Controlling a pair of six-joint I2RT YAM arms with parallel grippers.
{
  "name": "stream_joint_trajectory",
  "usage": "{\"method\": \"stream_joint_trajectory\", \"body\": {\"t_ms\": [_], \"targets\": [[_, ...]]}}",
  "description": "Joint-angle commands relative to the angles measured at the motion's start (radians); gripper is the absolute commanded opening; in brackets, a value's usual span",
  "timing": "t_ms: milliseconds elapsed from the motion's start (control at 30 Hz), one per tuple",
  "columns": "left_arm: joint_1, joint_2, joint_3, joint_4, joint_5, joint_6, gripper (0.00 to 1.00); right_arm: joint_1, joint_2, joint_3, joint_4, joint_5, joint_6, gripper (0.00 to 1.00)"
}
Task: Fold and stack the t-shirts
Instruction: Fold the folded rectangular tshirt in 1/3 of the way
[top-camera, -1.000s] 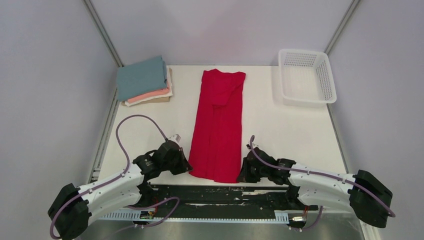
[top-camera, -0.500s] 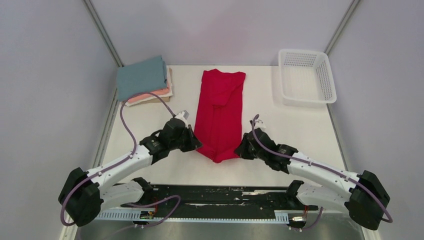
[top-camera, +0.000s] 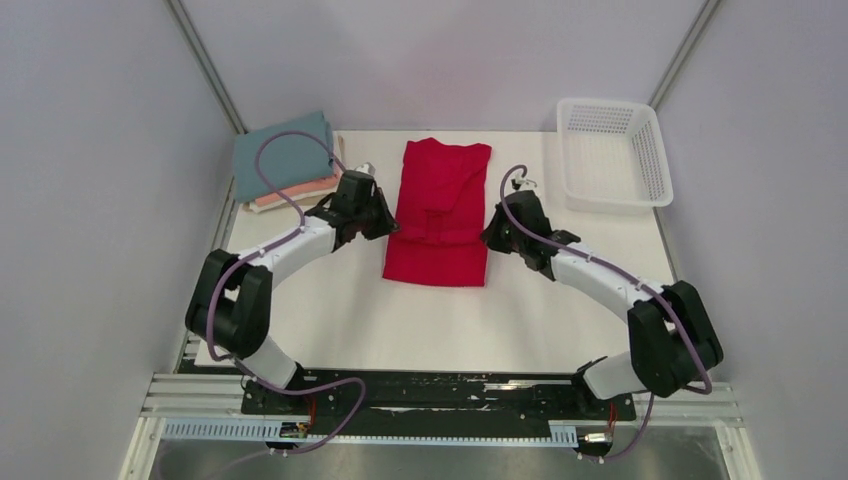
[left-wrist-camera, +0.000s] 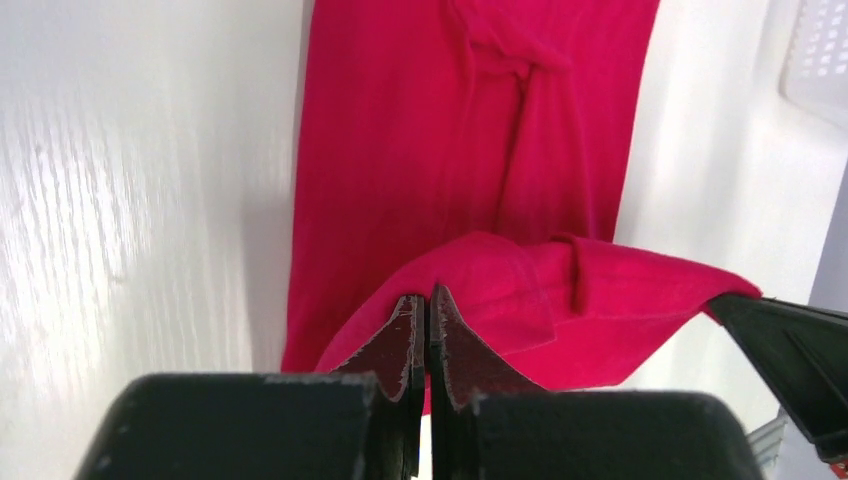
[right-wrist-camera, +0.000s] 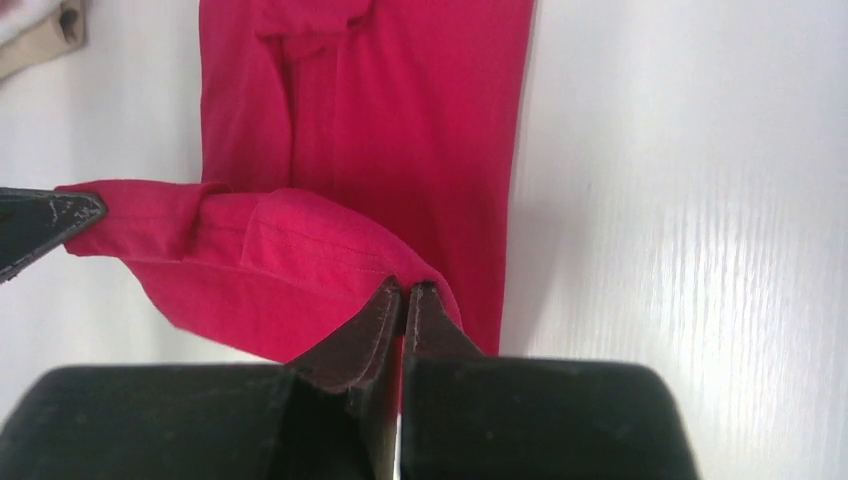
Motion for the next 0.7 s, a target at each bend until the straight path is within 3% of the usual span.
{"method": "stream_joint_trajectory", "body": {"t_ms": [0, 467, 533, 667], "targets": [[0.027, 0.097, 0.126, 0.009, 0.044, 0.085, 0.0, -0.055, 0.087, 0.101, 0.106, -0.058, -0.071, 0.0], [0.112, 0.322, 0.328, -0.059, 0.114, 0.139, 0.0, -0.166, 0.341, 0.236, 0.192, -0.211, -0.131, 0.01], [0.117, 0.354, 0.354, -0.061, 0.128, 0.148, 0.06, -0.189, 0.376, 0.256, 0.193, -0.233, -0.132, 0.06], [0.123, 0.408, 0.408, -0.054, 0.165, 0.159, 0.32, -0.233, 0.435, 0.322, 0.19, -0.281, -0.136, 0.18]]}}
